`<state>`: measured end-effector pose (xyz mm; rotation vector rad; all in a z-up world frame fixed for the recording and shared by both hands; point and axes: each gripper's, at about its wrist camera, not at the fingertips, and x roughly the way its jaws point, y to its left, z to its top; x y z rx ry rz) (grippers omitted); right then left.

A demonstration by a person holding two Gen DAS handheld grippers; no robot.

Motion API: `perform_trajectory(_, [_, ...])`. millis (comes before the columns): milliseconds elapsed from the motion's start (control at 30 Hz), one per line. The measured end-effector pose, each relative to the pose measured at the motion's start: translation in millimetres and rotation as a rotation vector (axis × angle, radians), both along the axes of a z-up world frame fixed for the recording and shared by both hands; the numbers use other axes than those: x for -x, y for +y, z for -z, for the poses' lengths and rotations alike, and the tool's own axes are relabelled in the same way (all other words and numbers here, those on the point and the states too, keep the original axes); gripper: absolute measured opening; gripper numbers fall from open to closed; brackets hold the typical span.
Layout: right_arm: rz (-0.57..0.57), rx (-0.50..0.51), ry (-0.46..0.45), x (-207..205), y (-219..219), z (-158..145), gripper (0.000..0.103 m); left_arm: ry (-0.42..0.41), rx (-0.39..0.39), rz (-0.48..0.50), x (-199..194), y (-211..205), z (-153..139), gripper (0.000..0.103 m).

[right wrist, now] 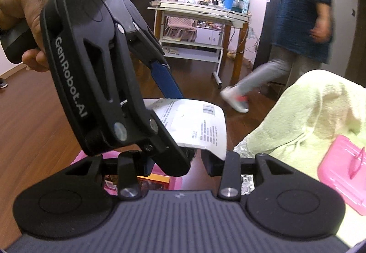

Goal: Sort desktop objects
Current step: 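Carry the white receipt card with the left tool over the pink tub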

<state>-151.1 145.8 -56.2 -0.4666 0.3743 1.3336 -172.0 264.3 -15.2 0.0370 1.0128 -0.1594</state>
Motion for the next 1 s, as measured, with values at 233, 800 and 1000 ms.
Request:
perform_trajectory(233, [-0.031,0.023,0.006,6,11,7,0.037,0.014,0.01,-0.033,10,7,8,0.085])
perform_trajectory(800, [-0.116,0.133,0.039,12,42,31,0.037,0.027,0.059,-0.138,38,23,46,0.085])
perform_trajectory(1000, [-0.162,0.214,0.036,17,57,45,0.037,0.043,0.094,-0.189,50,27,65,0.085])
